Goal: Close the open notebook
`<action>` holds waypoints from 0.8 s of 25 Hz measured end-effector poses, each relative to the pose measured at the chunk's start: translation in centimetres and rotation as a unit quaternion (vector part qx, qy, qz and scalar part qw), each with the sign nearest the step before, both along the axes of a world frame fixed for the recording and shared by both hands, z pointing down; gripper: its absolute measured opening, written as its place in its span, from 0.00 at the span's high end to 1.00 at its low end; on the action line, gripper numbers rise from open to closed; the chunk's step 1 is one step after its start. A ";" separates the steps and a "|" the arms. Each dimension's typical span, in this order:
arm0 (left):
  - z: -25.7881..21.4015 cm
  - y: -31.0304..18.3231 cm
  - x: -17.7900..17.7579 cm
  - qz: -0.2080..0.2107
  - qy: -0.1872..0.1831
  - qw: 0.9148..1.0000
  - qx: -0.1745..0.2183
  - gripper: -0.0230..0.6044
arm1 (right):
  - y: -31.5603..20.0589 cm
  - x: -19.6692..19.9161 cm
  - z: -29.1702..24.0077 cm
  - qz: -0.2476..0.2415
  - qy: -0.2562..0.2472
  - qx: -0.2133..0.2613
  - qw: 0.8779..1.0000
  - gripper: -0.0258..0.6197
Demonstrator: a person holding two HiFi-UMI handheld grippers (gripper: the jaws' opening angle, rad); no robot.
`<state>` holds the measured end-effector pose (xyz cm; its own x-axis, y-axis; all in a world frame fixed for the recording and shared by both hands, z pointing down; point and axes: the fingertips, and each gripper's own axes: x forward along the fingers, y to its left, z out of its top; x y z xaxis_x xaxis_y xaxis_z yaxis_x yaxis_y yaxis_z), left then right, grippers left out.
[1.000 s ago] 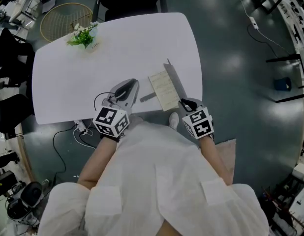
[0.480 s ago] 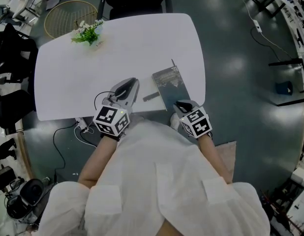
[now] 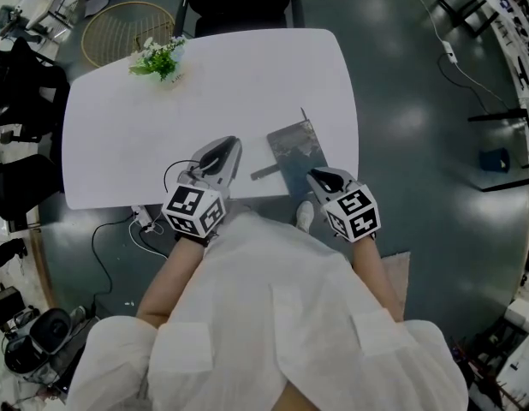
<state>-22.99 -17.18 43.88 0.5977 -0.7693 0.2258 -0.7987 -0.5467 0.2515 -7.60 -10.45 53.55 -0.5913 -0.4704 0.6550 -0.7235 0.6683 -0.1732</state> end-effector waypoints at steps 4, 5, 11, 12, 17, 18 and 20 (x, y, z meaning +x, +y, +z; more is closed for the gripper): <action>-0.8 -0.2 -0.3 -0.003 0.003 1.000 0.007 0.92 | -2.2 1.2 -4.1 0.042 -0.065 0.058 0.995 0.95; -1.0 -0.3 -0.4 -0.005 0.004 1.000 0.009 0.92 | -2.9 1.7 -5.5 0.061 -0.095 0.077 0.991 0.95; -2.6 -0.7 -0.9 -0.014 0.010 1.000 0.026 0.92 | -5.6 5.6 -12.3 0.169 -0.265 0.170 0.934 0.95; -2.9 -0.7 -1.1 -0.015 0.010 0.999 0.029 0.92 | -5.7 5.9 -13.1 0.174 -0.267 0.189 0.929 0.95; -4.5 -1.0 -1.6 -0.020 0.005 0.999 0.049 0.92 | -5.7 6.1 -15.9 0.158 -0.186 0.291 0.925 0.96; -4.8 -1.1 -1.8 -0.020 0.004 0.998 0.054 0.92 | -5.8 6.1 -16.3 0.151 -0.160 0.308 0.926 0.96; -5.6 -1.2 -2.1 -0.023 0.002 0.998 0.064 0.92 | -5.9 6.2 -17.1 0.142 -0.120 0.331 0.925 0.96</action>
<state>-25.08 -18.43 38.32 0.5616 -0.8183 0.1221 -0.8228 -0.5369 0.1861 -1.37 -16.31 36.46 -0.4733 -0.8802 0.0342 -0.8799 0.4743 0.0285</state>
